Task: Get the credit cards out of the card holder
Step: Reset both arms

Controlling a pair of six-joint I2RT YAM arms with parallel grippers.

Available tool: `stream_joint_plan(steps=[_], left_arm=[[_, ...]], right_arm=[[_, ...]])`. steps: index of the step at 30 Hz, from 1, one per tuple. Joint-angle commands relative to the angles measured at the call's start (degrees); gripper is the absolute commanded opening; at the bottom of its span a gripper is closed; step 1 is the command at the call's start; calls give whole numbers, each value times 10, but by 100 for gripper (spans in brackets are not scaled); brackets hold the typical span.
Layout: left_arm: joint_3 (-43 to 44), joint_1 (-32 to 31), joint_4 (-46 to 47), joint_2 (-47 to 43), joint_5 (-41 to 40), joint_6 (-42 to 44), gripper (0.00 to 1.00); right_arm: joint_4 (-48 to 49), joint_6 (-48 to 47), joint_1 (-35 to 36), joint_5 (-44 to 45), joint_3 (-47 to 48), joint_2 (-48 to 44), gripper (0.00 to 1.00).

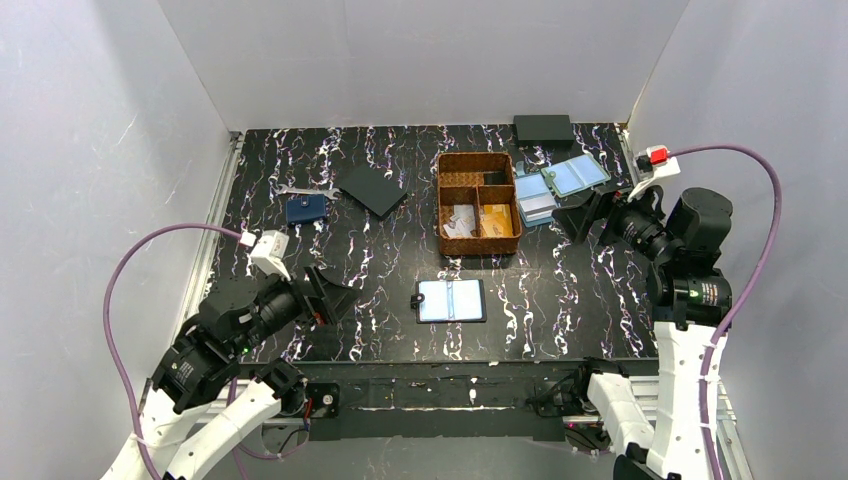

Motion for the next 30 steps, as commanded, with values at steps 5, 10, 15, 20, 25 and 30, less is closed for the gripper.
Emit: stream_joint_plan(steps=[5, 10, 15, 20, 25, 30], left_arm=[[-13, 1, 6, -7, 7, -1, 98], [-22, 1, 15, -11, 16, -9, 98], [-28, 1, 18, -13, 17, -10, 98], [-34, 1, 21, -16, 19, -11, 98], [-37, 1, 23, -17, 22, -13, 98], [-38, 1, 22, -18, 22, -13, 98]], right_arm=[[10, 4, -12, -7, 24, 4, 98], [15, 8, -14, -13, 25, 8, 99], [17, 11, -18, -16, 25, 11, 98], [20, 13, -20, -16, 23, 10, 98], [21, 15, -22, -17, 21, 8, 98], [24, 20, -24, -18, 18, 8, 99]])
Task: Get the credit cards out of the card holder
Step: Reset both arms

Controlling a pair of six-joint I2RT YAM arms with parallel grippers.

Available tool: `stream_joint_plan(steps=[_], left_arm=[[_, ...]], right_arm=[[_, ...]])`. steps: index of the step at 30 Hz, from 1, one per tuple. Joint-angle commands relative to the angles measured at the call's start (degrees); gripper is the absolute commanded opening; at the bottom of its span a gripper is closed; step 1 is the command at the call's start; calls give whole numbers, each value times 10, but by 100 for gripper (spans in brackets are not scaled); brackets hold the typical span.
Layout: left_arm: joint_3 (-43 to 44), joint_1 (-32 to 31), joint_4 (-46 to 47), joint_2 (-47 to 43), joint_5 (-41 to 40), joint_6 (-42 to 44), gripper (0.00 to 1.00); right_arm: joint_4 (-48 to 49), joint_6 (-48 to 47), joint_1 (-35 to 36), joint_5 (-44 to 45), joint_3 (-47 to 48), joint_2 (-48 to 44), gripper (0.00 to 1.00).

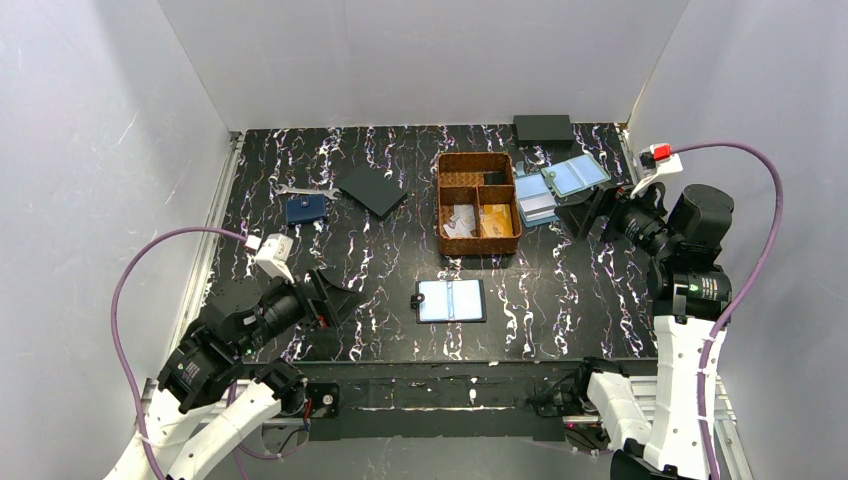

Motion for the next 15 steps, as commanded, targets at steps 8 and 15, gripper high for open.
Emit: stream_joint_plan(steps=[8, 15], left_arm=[[-6, 2, 8, -4, 5, 2, 98], [-7, 2, 9, -3, 6, 3, 98]], right_arm=[[23, 15, -5, -10, 17, -5, 98], [26, 21, -7, -9, 16, -5, 98]])
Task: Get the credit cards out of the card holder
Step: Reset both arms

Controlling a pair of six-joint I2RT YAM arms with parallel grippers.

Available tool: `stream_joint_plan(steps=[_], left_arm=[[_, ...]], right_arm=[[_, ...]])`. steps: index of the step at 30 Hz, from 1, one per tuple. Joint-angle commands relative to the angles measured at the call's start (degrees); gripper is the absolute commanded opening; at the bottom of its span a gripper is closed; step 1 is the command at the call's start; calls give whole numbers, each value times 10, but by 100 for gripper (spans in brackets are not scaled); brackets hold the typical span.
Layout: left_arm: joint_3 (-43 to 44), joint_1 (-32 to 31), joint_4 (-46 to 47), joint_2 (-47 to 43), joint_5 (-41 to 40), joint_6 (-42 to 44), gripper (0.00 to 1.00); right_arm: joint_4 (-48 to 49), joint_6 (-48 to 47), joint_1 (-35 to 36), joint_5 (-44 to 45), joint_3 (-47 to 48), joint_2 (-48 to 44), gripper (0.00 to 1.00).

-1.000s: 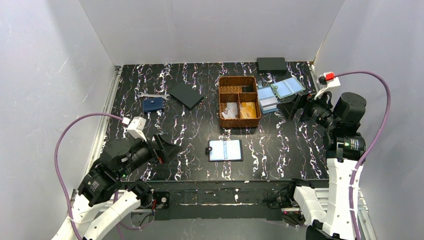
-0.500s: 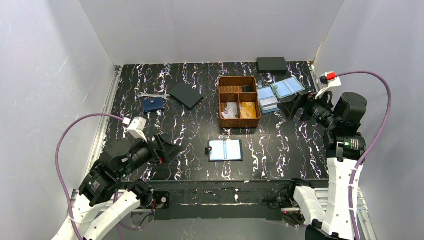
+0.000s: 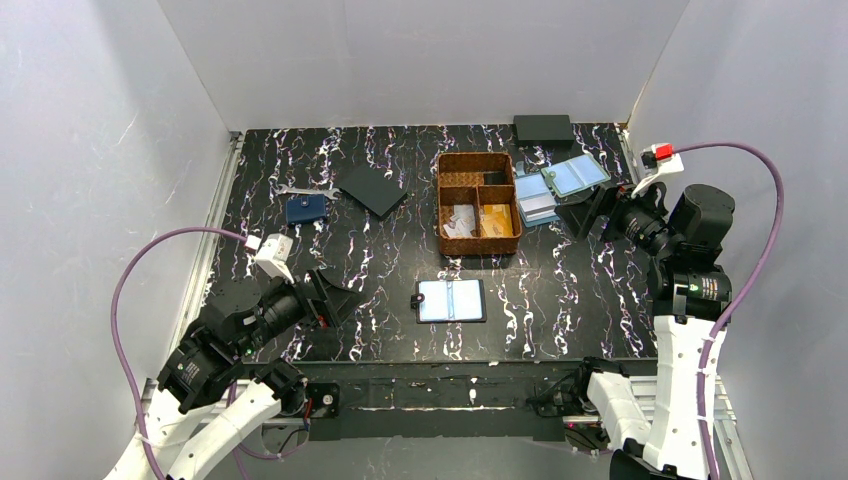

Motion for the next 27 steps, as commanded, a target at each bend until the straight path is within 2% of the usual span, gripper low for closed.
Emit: stream_joint_plan(steps=[1, 27], left_arm=[[-7, 1, 6, -2, 6, 4, 98], [-18, 1, 6, -7, 4, 5, 98]], right_arm=[[23, 11, -3, -4, 16, -4, 98], [29, 23, -9, -9, 9, -6, 98]])
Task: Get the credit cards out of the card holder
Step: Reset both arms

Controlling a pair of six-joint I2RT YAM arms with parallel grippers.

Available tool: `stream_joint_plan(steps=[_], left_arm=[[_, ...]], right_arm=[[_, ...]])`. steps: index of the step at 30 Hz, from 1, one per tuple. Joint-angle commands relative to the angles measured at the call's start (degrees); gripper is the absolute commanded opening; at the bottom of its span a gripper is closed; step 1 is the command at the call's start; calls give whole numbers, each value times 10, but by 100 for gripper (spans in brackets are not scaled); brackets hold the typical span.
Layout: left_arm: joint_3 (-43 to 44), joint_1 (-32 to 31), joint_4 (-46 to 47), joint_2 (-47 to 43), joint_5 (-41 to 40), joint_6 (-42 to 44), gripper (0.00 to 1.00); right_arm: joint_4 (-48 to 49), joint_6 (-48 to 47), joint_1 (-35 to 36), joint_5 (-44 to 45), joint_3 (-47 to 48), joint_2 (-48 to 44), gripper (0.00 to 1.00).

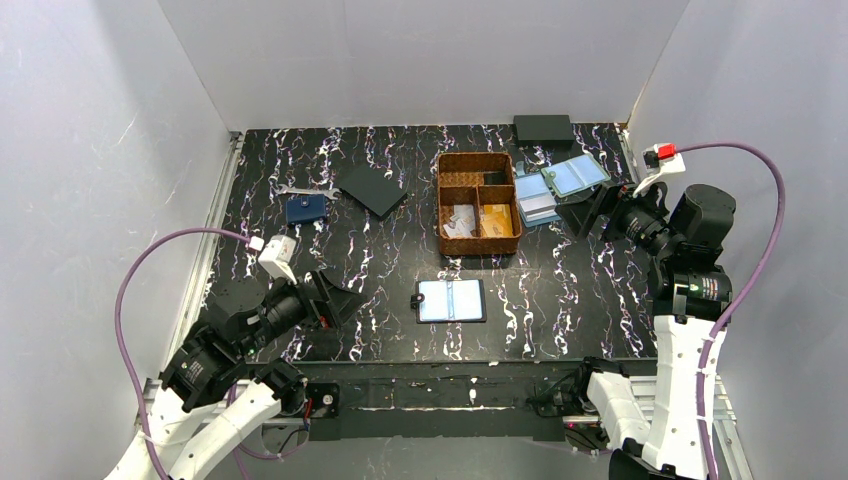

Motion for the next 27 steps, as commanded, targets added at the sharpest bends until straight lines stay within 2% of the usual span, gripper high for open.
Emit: stream_joint_plan(steps=[1, 27], left_arm=[[-6, 1, 2, -5, 2, 6, 98], [-16, 1, -2, -16, -1, 7, 98]], right_arm=[[29, 10, -5, -6, 9, -6, 98], [34, 18, -9, -11, 6, -5, 98]])
